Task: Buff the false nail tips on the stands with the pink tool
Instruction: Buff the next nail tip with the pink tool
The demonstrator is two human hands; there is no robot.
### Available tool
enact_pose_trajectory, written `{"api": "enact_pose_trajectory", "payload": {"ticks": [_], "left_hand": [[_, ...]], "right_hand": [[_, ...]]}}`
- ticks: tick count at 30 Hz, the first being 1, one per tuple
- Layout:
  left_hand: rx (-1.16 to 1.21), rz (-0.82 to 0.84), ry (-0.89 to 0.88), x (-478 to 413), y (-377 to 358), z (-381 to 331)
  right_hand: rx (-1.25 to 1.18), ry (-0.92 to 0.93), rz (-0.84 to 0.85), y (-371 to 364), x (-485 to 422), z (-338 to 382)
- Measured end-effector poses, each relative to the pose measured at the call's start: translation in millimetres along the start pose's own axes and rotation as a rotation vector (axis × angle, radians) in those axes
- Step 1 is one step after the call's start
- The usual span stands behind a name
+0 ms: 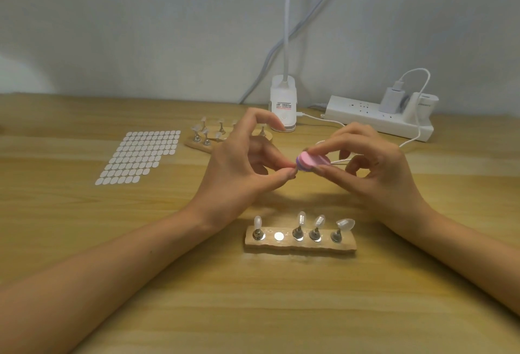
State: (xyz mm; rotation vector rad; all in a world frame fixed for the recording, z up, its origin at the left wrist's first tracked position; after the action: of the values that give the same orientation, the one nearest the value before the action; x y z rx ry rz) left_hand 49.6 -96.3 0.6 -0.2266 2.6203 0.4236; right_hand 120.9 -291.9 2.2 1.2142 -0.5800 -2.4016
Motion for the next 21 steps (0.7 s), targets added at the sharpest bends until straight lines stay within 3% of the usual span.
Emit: {"api": "enact_pose_trajectory", "payload": {"ticks": [3,6,9,12,16,19,21], "left_hand": [[-0.001,0.009,-0.011,-0.4,-0.4,0.7],[0.013,0.002,0.006,-1.3,-0.1,2.4],[0.007,0.014,-0.008,-0.9,-0.4,2.6],[0.016,0.012,-0.006,-0.8,-0.4,1.9],[0.031,0.025,-0.011,0.2,-0.9,-0.9],[0.056,0.027,0.014,0.5,-0.8,-0.7],[0.054,0.033,0.013,0.3,-0.6,-1.2]], "right_hand": [[0.016,0.081,0.038,-2.4,1.2,2.4],[-0.011,0.005,-0.005,-2.0,0.0,3.1],[0.029,0.094,0.031,-3.5,2.0,5.1],[-0.014,0.012,-0.022,-1.3,0.6,4.3],[0.007,0.074,0.024,-2.5,1.6,4.1],[-0.029,0.004,-0.030,-0.8,0.9,4.2],[-0.004,0.089,0.019,-2.5,2.5,5.3]]}}
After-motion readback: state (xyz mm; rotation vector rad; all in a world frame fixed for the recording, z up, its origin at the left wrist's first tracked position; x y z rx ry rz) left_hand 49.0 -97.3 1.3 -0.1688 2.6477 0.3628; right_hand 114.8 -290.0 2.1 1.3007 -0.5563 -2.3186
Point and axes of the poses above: each hand's wrist, its own x-axis away from the middle knuckle, its own y-axis out of the back of the hand, z = x × y, the point moved 1 cm from there along -x, towards the middle knuckle, and after that the axes turned 2 degrees about -z, right-handed, at the moved point
